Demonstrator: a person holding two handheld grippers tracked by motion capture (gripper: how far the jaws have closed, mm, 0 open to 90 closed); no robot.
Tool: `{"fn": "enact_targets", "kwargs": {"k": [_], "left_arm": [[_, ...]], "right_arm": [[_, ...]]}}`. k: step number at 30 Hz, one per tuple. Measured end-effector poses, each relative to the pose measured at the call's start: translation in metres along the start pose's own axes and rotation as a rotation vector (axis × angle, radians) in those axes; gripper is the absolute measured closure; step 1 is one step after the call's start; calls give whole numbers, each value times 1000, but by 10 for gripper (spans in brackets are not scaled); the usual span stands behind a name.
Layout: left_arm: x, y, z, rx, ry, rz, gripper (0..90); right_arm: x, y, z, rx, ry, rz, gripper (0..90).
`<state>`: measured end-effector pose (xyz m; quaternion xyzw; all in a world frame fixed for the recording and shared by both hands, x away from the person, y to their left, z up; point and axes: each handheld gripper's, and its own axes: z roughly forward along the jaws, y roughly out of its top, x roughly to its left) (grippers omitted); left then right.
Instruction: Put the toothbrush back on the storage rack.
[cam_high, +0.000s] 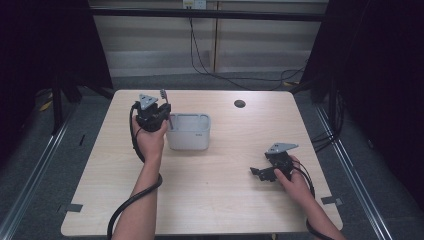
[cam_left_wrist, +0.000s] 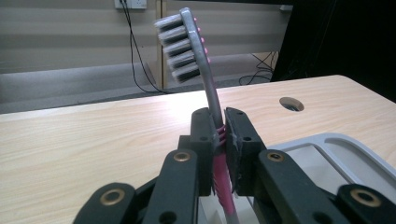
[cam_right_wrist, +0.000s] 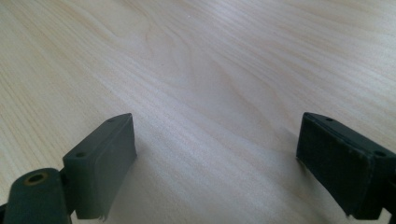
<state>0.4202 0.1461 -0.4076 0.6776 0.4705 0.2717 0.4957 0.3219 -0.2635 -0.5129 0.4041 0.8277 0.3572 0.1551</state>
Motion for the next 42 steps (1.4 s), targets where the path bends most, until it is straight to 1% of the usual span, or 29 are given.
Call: {"fn": "enact_targets", "kwargs": {"k": [17, 24, 28, 31, 34, 42], "left_arm": [[-3, -7, -3, 6, -3, 1, 822], [-6, -10, -5, 14, -1, 19, 822], [-5, -12, -7, 17, 2, 23, 822], [-6, -13, -7, 12, 2, 15, 821], [-5, -12, -9, 15, 2, 23, 821], [-3, -11, -12, 16, 4, 24, 821]], "right_arm": [[0, 0, 0, 0, 0, 0, 113], [0, 0, 0, -1, 0, -1, 113], [0, 0, 0, -1, 0, -1, 113], [0, 0, 0, 0, 0, 0, 113], [0, 0, 0, -1, 1, 0, 113], [0, 0, 0, 0, 0, 0, 112]]}}
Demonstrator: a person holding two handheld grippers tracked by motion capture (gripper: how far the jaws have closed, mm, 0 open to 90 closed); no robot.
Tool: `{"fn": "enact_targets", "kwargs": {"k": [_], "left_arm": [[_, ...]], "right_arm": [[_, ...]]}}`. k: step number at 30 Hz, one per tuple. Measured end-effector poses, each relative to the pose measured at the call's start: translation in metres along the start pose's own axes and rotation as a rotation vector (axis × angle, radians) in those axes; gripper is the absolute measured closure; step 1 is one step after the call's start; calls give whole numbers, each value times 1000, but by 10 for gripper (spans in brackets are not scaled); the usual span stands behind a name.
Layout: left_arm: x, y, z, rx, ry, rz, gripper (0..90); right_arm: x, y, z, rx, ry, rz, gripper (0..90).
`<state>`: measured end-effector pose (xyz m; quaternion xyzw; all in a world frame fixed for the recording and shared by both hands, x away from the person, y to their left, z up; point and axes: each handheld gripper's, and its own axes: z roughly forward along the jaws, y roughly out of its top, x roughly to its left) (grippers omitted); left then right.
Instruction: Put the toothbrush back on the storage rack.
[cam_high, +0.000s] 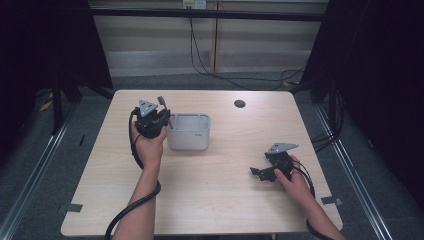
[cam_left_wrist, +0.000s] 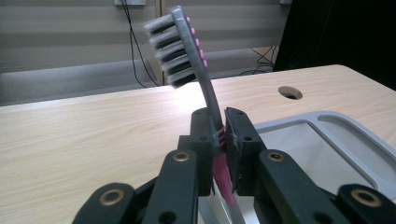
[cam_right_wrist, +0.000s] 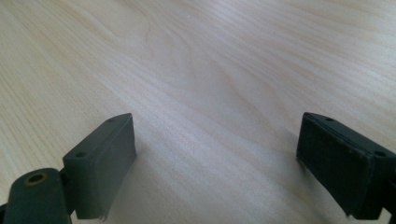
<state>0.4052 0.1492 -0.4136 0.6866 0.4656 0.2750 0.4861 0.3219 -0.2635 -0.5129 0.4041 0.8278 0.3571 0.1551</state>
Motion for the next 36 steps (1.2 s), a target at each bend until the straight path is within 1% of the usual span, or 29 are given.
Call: {"fn": "enact_targets", "kwargs": {"k": [6, 8, 9, 15, 17, 21, 34, 36], "left_arm": [[-2, -2, -1, -1, -4, 8, 820], [-3, -3, -2, -2, -4, 4, 820], [-3, -4, -3, 0, -4, 11, 819], [-4, -7, -7, -5, -9, 9, 817], [-5, -9, -9, -1, -7, 18, 815], [-6, -13, -11, 6, -11, 16, 813], [-10, -18, -16, 14, -12, 30, 805], [-11, -19, -16, 18, -10, 37, 803]], "right_arm": [[0, 0, 0, 0, 0, 0, 113], [0, 0, 0, 0, 0, 0, 112], [0, 0, 0, -1, 0, 0, 113], [0, 0, 0, -2, 2, 0, 112], [0, 0, 0, 0, 0, 0, 112], [0, 0, 0, -2, 2, 0, 112], [0, 0, 0, -2, 2, 1, 112], [0, 0, 0, -2, 2, 1, 112]]}}
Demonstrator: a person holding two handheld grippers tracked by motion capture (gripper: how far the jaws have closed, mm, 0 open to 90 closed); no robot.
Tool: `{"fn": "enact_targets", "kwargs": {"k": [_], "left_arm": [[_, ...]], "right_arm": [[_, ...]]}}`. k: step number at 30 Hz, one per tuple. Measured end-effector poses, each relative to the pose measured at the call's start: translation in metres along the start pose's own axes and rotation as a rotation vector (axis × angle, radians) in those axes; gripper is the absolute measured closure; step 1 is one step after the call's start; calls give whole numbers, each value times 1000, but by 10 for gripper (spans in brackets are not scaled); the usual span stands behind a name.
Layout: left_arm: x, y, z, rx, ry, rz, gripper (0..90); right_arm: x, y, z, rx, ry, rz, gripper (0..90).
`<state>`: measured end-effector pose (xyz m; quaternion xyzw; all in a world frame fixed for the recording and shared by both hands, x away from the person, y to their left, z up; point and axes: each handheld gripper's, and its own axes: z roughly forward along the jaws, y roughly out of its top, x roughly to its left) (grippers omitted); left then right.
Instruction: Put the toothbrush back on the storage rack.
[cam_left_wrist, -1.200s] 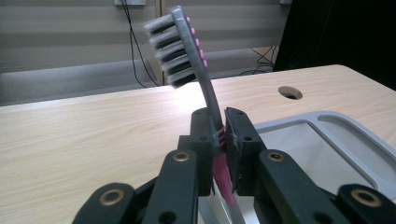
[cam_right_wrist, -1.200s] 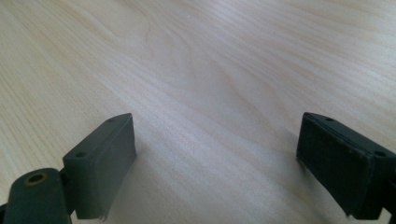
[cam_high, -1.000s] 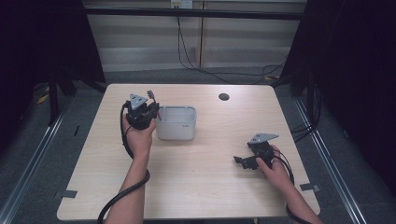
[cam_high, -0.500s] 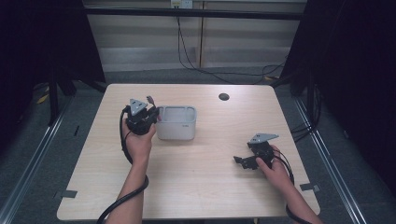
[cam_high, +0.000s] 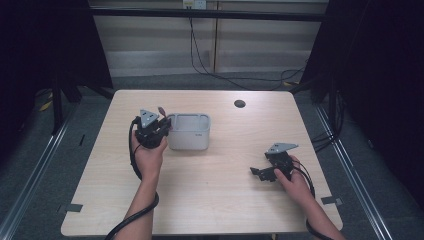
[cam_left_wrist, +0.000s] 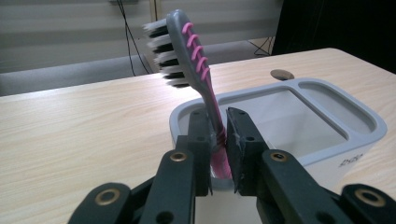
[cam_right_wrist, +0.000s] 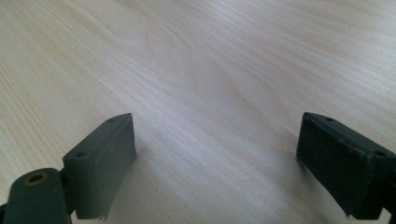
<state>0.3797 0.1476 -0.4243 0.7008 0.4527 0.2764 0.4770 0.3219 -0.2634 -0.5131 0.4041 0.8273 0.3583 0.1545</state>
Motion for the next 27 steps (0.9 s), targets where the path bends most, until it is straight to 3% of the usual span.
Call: {"fn": "enact_targets", "kwargs": {"k": [17, 27], "left_arm": [[-1, -3, -1, 8, -1, -1, 784], [-1, -6, 0, 9, 4, -4, 725]], "right_arm": [[0, 0, 0, 0, 0, -1, 113], [0, 0, 0, 1, -1, -1, 113]]}}
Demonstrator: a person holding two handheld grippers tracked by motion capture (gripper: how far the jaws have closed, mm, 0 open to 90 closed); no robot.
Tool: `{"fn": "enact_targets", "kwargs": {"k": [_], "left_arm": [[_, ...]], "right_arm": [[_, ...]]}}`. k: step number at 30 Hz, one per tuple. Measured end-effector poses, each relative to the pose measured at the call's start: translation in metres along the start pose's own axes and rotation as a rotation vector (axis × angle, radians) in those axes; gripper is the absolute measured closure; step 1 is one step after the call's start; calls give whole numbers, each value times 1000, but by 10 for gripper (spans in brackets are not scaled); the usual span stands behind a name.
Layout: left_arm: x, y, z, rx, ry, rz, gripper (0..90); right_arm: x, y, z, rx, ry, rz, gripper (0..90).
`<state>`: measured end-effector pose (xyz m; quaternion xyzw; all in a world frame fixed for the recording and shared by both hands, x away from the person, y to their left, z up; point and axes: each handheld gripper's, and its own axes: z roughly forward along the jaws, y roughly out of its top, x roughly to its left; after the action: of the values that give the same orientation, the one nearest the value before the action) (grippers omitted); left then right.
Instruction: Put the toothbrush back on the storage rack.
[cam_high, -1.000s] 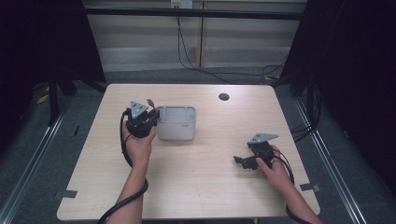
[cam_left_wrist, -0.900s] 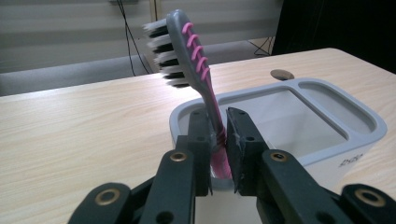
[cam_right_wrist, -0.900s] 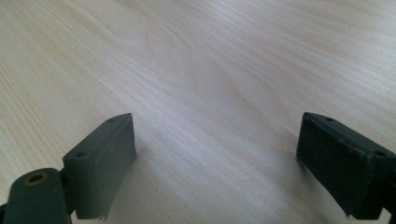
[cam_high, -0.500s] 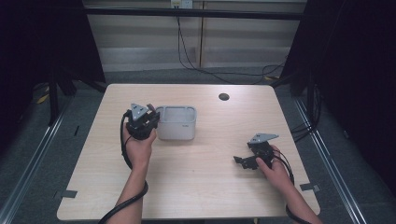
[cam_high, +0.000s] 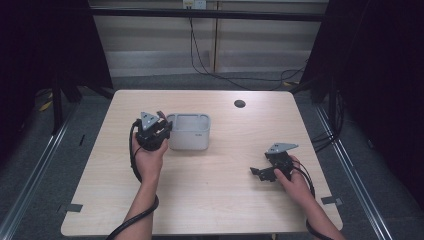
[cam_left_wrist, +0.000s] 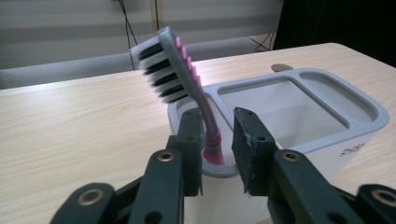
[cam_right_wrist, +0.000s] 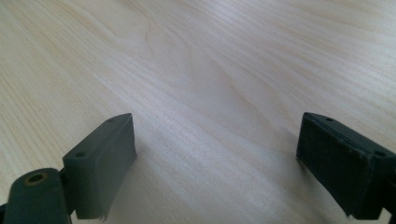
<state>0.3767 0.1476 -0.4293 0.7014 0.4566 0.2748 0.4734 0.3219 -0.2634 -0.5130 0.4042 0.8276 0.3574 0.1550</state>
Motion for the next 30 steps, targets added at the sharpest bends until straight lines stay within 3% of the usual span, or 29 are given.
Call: {"fn": "enact_targets", "kwargs": {"k": [18, 30], "left_arm": [[4, -2, -2, -15, 0, -10, 506], [7, -3, -3, -22, 0, -16, 445]], "right_arm": [[0, 0, 0, -1, 1, 1, 112], [0, 0, 0, 0, 0, 0, 112]]}}
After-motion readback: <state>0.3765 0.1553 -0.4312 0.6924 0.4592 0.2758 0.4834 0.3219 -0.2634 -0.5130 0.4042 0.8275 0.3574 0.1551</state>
